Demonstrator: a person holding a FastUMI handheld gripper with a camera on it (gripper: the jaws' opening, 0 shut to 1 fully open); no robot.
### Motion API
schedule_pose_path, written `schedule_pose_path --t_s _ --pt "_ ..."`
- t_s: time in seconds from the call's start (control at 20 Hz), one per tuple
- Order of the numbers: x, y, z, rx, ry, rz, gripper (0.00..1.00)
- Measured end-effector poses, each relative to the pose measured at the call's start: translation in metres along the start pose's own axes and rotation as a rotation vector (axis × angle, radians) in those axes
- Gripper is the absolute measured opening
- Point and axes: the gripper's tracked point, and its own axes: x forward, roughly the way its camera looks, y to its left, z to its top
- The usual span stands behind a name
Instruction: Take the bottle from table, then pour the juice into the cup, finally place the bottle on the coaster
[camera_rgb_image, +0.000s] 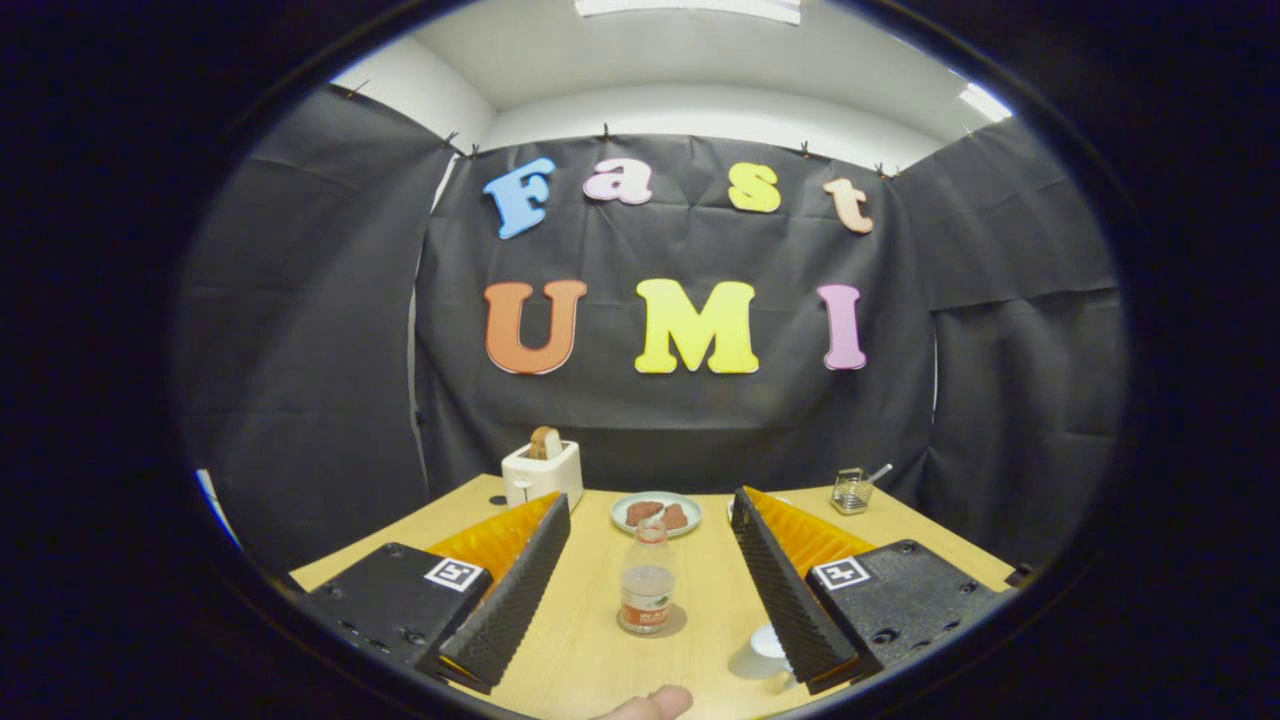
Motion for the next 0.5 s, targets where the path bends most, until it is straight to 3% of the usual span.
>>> schedule_pose_path --t_s 0.5 --pt "-0.057 -0.046 0.072 0.066 -0.027 -0.061 1.00"
